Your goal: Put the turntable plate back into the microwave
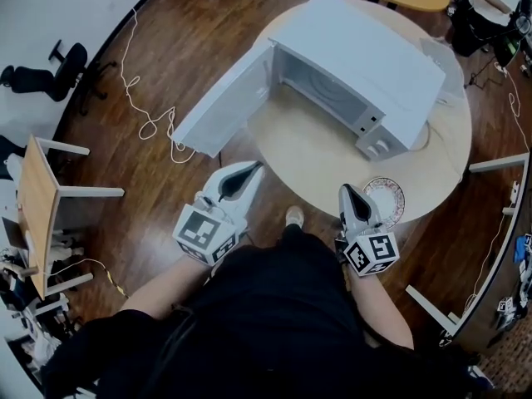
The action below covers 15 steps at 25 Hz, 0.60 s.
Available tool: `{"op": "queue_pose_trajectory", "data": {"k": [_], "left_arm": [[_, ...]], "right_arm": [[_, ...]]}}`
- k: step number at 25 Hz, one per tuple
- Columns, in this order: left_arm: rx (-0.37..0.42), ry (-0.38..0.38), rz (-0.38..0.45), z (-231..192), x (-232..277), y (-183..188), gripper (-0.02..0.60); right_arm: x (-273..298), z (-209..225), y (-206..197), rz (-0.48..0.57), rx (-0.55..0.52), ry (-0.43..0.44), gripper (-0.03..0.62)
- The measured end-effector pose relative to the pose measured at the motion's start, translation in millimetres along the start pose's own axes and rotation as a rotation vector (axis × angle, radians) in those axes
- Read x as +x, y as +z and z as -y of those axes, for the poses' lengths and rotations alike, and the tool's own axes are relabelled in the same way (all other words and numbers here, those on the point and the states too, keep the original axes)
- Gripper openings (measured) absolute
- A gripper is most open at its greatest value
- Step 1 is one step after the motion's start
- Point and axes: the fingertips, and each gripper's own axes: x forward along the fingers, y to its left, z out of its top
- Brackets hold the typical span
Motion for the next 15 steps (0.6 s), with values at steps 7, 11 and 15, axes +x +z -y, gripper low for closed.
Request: {"op": "queue_pose_trajectory", "data": {"k": [7, 11, 15], "left_arm": [[0.011, 0.065, 0.019, -19, 8, 14, 0.006], [0.021, 0.086, 0.035, -26, 14, 22, 0.006], [0.041, 0.094, 0.031, -32, 16, 25, 0.006]], "right_arm": [[30, 13, 19, 0.018, -0.009, 0.054, 0.002], [39, 21, 19, 0.013, -0.008, 0.065, 0.002], [43, 21, 15, 0.004, 0.006, 0.063, 0.002]]}}
